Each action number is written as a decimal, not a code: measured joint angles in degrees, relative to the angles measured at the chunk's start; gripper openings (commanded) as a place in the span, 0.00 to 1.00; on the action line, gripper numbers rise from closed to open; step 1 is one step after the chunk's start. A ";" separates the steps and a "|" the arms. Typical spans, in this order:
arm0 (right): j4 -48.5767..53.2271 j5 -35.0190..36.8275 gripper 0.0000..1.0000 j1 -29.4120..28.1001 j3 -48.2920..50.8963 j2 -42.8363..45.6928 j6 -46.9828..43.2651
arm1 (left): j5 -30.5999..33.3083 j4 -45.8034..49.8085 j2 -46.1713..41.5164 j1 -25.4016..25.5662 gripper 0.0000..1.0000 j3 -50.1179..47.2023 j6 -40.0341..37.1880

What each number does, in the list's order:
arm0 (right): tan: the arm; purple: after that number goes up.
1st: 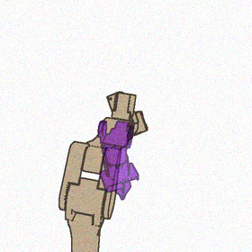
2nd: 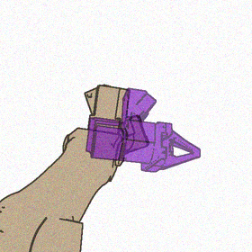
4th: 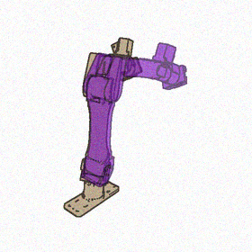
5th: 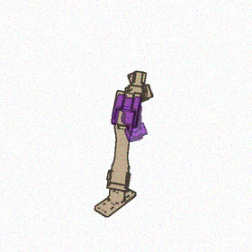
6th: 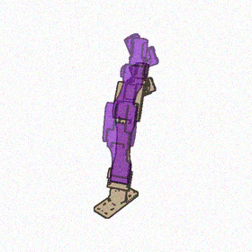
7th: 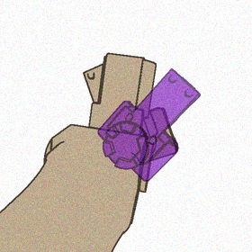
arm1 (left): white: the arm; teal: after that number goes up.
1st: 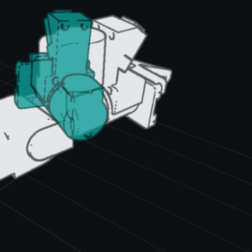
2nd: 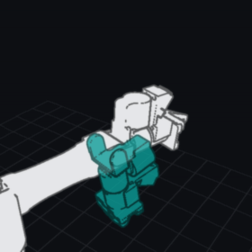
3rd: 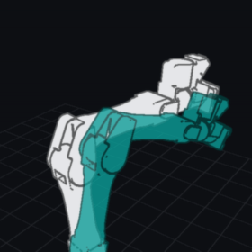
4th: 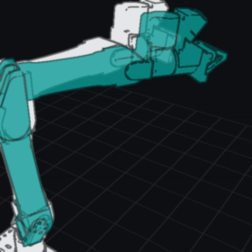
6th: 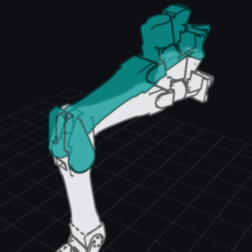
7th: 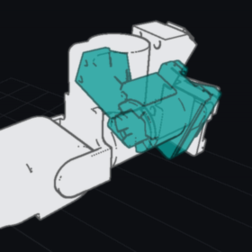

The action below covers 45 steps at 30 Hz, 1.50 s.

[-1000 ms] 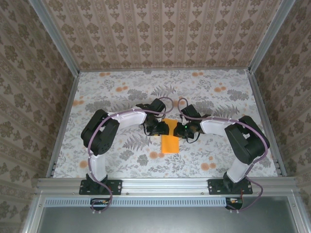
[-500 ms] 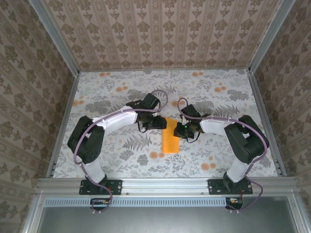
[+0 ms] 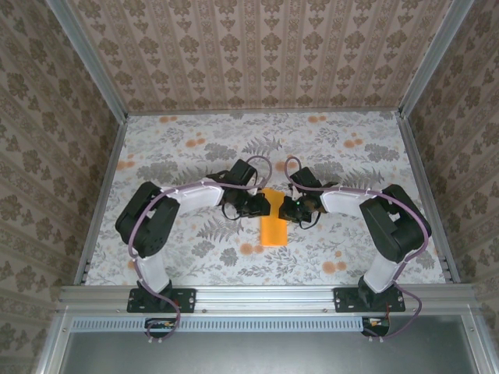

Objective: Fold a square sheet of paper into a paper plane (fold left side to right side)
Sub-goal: Hold the square sheet of paper at the center of the table, then first fold the square sheet of paper in half at the center of the table, then hold the square sheet of paper at the center of the table.

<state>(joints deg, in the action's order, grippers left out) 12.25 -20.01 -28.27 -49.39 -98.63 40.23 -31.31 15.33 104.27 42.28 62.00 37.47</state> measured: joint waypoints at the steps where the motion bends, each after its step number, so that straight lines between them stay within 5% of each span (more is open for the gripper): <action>1: 0.04 0.02 0.14 0.00 -0.04 0.00 0.00 | -0.02 -0.04 0.31 0.00 0.14 -0.02 0.02; 31: 0.83 0.26 0.13 -0.02 -0.20 -0.02 -1.29 | 3.34 -0.72 -2.01 -4.24 0.04 -6.91 -2.21; 45: 0.85 0.26 0.13 -0.02 -0.20 -0.02 -1.27 | 2.97 -5.97 -0.70 0.15 0.05 -4.87 -2.56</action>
<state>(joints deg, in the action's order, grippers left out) 13.10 -19.75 -28.29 -49.58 -98.65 38.96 -28.34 9.37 103.57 42.44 57.12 34.92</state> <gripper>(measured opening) 0.131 0.048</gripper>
